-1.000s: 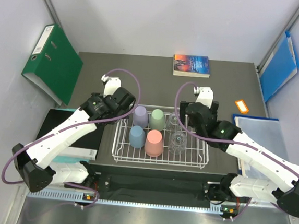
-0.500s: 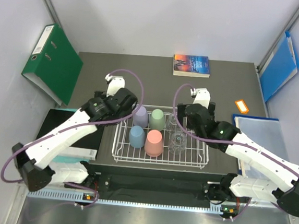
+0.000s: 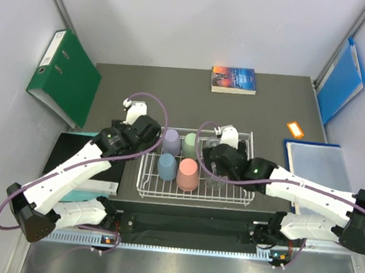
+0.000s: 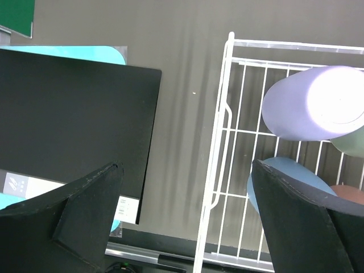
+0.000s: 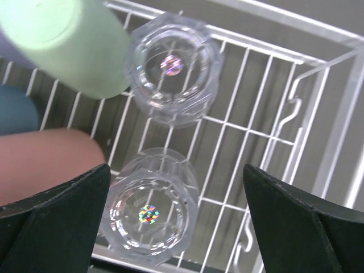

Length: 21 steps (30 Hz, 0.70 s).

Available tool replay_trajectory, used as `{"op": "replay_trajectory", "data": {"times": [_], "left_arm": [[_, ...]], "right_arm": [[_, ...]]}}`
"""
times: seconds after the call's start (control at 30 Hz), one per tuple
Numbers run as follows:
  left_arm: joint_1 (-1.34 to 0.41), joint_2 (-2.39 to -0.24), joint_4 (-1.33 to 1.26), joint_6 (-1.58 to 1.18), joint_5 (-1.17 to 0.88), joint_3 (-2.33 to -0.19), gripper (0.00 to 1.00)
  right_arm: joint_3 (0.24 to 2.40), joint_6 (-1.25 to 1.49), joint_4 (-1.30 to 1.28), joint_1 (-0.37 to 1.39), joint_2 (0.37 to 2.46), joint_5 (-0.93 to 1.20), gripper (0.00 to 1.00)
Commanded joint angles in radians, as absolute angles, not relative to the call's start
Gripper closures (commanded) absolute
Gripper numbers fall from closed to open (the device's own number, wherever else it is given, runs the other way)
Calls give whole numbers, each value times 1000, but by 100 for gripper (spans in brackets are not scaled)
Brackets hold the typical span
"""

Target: Unload the cups from the dish rack

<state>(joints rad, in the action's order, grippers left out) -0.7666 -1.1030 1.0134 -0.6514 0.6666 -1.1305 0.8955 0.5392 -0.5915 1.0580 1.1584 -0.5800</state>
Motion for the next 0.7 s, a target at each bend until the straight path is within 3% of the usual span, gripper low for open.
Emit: {"op": "replay_trajectory", "data": {"times": [0.0, 0.5, 0.57, 0.67], "left_arm": [[-770, -1078, 983, -661, 652, -1118, 1], [-770, -1083, 973, -653, 638, -1106, 1], [-770, -1086, 971, -658, 632, -1098, 1], [-770, -1089, 968, -660, 629, -1097, 1]], "right_arm": [[894, 615, -594, 1123, 1150, -584, 0], [877, 752, -660, 1198, 1210, -612, 0], [879, 761, -660, 1197, 1216, -615, 3], [885, 768, -664, 1197, 1242, -620, 18]]}}
